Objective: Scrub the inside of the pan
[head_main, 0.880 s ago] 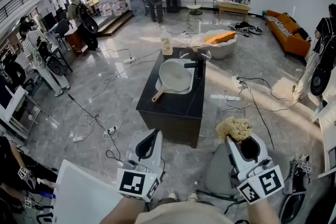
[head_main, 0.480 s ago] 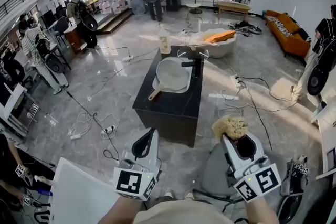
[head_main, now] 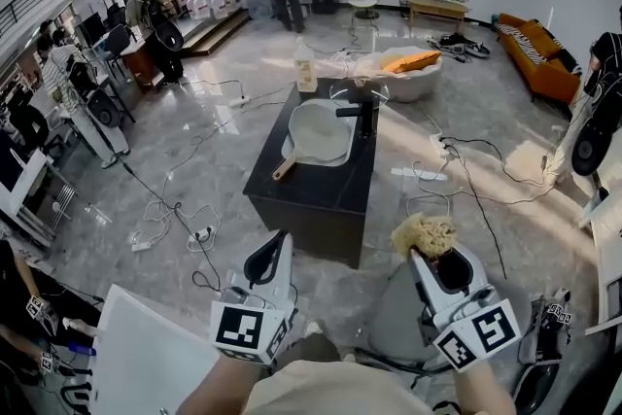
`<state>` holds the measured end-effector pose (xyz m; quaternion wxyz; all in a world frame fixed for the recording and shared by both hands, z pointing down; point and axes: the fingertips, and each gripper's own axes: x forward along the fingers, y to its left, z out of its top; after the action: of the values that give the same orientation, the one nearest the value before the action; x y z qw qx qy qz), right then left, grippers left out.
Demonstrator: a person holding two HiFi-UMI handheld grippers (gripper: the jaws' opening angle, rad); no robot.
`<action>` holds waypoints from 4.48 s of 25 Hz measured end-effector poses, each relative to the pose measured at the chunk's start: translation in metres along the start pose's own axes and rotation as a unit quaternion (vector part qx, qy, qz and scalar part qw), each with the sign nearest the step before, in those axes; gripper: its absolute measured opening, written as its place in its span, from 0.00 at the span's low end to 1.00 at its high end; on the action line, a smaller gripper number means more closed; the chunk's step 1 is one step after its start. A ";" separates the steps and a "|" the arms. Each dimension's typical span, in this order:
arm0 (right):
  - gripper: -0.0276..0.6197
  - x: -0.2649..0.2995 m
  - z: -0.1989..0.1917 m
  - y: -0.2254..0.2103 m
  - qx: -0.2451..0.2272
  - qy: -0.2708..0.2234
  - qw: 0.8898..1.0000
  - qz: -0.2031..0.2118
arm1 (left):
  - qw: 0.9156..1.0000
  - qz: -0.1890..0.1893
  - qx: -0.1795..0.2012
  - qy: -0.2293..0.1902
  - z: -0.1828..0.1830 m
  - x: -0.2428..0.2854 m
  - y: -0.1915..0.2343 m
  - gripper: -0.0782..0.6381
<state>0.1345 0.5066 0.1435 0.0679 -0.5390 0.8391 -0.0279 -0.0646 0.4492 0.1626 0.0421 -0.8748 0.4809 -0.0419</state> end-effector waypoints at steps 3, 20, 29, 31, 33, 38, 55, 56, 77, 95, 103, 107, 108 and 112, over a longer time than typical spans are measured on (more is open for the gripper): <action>0.29 0.007 0.001 -0.006 -0.001 -0.003 1.000 0.001 | 1.000 0.002 0.001 -0.004 0.003 0.007 0.003 0.11; 0.29 0.123 -0.045 -0.055 0.013 0.030 0.999 -0.014 | 1.000 0.009 -0.002 0.028 -0.042 0.103 0.084 0.11; 0.29 0.241 -0.068 -0.084 0.015 0.065 0.997 -0.040 | 0.998 -0.007 -0.021 0.060 -0.079 0.191 0.176 0.11; 0.29 0.272 -0.070 -0.090 0.020 0.071 0.996 -0.045 | 0.998 -0.013 -0.026 0.064 -0.082 0.212 0.197 0.11; 0.29 0.303 -0.073 -0.093 0.024 0.075 0.996 -0.048 | 0.997 -0.020 -0.029 0.070 -0.086 0.232 0.218 0.11; 0.29 0.374 -0.077 -0.101 0.018 0.079 0.995 -0.054 | 0.995 -0.035 -0.033 0.085 -0.099 0.277 0.261 0.11; 0.29 0.506 -0.134 -0.162 -0.019 0.173 0.985 0.001 | 0.985 -0.029 -0.070 0.153 -0.158 0.364 0.301 0.27; 0.29 0.512 -0.140 -0.167 -0.018 0.180 0.983 0.013 | 0.984 -0.024 -0.076 0.158 -0.162 0.367 0.298 0.29; 0.30 0.626 -0.325 -0.221 0.021 0.295 0.945 0.137 | 0.904 -0.033 -0.068 0.421 -0.378 0.445 0.257 0.50; 0.30 0.655 -0.465 -0.215 0.011 0.377 0.915 0.143 | 0.844 -0.062 -0.080 0.526 -0.481 0.466 0.253 0.50; 0.30 0.680 -0.512 -0.193 0.033 0.391 0.900 0.193 | 0.837 -0.063 -0.096 0.534 -0.495 0.461 0.252 0.42; 0.30 0.702 -0.531 -0.174 0.040 0.387 0.893 0.226 | 0.837 -0.070 -0.108 0.532 -0.497 0.460 0.251 0.41; 0.30 0.709 -0.534 -0.172 0.033 0.384 0.895 0.226 | 0.837 -0.072 -0.108 0.531 -0.496 0.460 0.251 0.41; 0.30 0.736 -0.543 -0.185 0.004 0.368 0.912 0.180 | 0.839 -0.076 -0.110 0.528 -0.495 0.457 0.249 0.41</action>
<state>-0.0790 -0.2533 0.6415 -0.2403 -0.3299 0.8873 -0.2149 -0.0853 -0.0866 0.6404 -0.3178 -0.7529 0.3638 -0.4470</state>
